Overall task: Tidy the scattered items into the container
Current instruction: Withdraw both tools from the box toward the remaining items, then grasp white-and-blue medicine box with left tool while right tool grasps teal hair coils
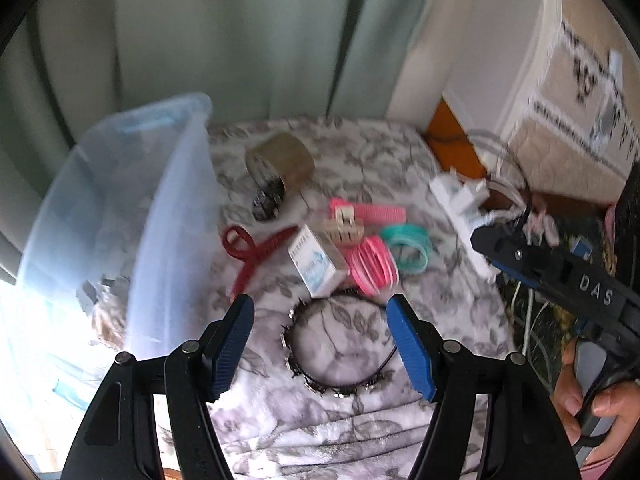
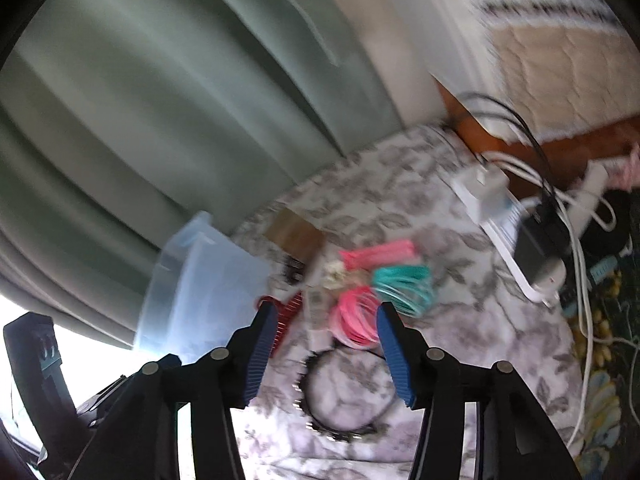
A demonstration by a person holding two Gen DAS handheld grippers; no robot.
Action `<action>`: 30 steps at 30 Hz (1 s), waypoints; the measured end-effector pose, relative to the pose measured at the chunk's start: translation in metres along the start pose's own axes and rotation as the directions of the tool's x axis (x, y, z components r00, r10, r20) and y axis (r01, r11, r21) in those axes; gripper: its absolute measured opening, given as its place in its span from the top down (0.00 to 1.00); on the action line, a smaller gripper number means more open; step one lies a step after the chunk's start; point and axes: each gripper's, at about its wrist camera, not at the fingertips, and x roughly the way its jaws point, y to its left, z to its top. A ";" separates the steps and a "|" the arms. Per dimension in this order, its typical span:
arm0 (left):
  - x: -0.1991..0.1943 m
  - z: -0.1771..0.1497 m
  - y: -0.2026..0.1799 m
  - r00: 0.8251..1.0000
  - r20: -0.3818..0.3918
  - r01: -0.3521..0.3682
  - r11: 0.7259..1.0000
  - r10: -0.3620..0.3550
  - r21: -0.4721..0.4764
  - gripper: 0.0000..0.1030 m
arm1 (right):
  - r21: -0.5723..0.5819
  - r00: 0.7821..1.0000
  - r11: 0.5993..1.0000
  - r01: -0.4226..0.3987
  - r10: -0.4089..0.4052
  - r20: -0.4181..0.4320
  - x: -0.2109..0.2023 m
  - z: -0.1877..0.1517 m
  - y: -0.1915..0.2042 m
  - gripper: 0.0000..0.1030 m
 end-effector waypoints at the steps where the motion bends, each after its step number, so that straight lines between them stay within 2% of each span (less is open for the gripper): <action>1: 0.007 0.000 -0.002 1.000 -0.016 -0.006 1.000 0.006 0.001 0.32 | 0.002 1.000 1.000 0.004 -0.004 -0.013 0.004 -0.001 -0.003 0.43; 8: 0.050 -0.002 -0.011 0.994 -0.098 -0.045 0.999 0.047 0.016 0.32 | 0.015 0.994 0.999 0.033 -0.032 -0.105 0.035 -0.009 -0.024 0.43; 12: 0.071 -0.003 -0.014 0.989 -0.137 -0.058 0.998 0.062 0.034 0.32 | -0.010 0.989 0.999 0.036 -0.037 -0.140 0.050 -0.009 -0.022 0.43; 20: 0.098 -0.001 -0.008 0.981 -0.184 -0.060 0.998 0.064 0.032 0.32 | 0.011 0.988 0.996 0.087 -0.085 -0.130 0.068 0.012 -0.043 0.40; 25: 0.115 0.001 -0.006 0.974 -0.200 -0.098 0.994 0.106 0.047 0.32 | -0.024 0.985 0.997 0.071 -0.074 -0.155 0.085 0.018 -0.042 0.38; 30: 0.131 0.004 -0.007 0.971 -0.207 -0.107 0.992 0.118 0.065 0.32 | -0.027 0.985 0.998 0.055 -0.059 -0.165 0.100 0.019 -0.042 0.34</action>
